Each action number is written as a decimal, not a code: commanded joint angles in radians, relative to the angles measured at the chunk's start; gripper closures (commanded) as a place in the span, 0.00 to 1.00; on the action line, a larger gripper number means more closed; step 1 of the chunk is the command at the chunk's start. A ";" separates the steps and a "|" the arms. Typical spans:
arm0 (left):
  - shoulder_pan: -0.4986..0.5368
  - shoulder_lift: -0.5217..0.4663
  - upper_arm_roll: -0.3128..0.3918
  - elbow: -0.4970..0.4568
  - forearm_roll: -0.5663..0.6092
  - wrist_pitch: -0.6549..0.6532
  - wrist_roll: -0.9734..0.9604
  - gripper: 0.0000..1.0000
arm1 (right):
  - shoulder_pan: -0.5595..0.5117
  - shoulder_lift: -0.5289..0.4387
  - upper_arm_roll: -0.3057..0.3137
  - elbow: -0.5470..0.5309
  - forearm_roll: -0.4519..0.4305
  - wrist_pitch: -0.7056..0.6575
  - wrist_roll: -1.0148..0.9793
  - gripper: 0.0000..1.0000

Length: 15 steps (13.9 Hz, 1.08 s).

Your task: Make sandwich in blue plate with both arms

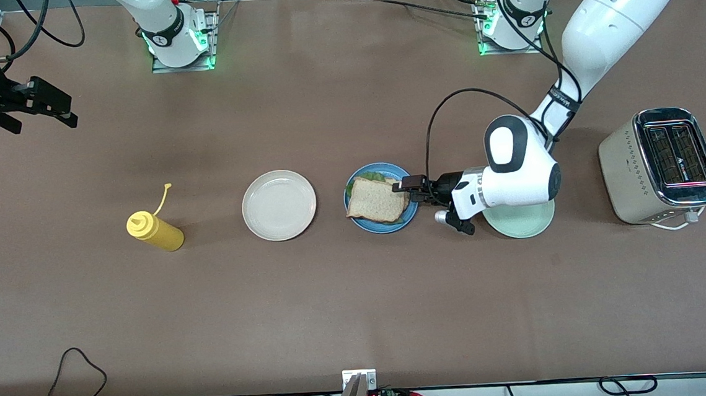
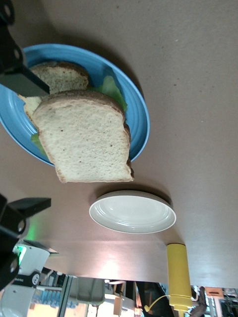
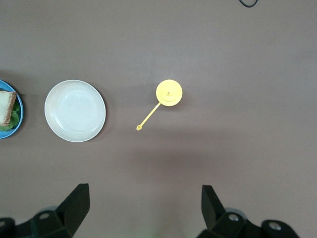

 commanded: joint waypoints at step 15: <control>0.018 -0.207 0.111 0.522 0.959 -0.938 -0.269 0.00 | 0.000 0.030 -0.017 0.069 -0.013 -0.007 0.013 0.00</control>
